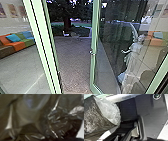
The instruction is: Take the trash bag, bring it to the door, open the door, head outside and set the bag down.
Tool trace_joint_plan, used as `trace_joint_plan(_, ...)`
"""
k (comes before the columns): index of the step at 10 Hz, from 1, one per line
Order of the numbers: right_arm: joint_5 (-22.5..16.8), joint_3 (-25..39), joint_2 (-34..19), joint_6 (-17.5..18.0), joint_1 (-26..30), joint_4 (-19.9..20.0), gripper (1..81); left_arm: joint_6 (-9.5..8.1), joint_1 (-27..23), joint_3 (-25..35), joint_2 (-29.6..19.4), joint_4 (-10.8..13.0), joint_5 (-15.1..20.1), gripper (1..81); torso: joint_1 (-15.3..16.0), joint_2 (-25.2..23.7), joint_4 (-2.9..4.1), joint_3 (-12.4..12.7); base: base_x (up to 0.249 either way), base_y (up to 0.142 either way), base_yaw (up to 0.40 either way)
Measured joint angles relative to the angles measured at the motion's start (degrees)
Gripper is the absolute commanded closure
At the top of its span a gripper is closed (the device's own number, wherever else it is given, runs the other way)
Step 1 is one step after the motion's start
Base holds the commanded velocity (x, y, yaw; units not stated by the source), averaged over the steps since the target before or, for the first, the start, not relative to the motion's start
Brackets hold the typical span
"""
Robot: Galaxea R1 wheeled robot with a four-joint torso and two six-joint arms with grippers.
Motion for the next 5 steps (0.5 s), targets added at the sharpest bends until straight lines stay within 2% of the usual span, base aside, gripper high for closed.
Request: trace_joint_plan(5,0.00,-0.07,-0.07,0.00,0.00,0.00,1.0,0.00,0.00,-0.16,0.17,0.00,0.00,81.1,0.00,0.00,0.00,0.00,0.000,-0.123,0.000)
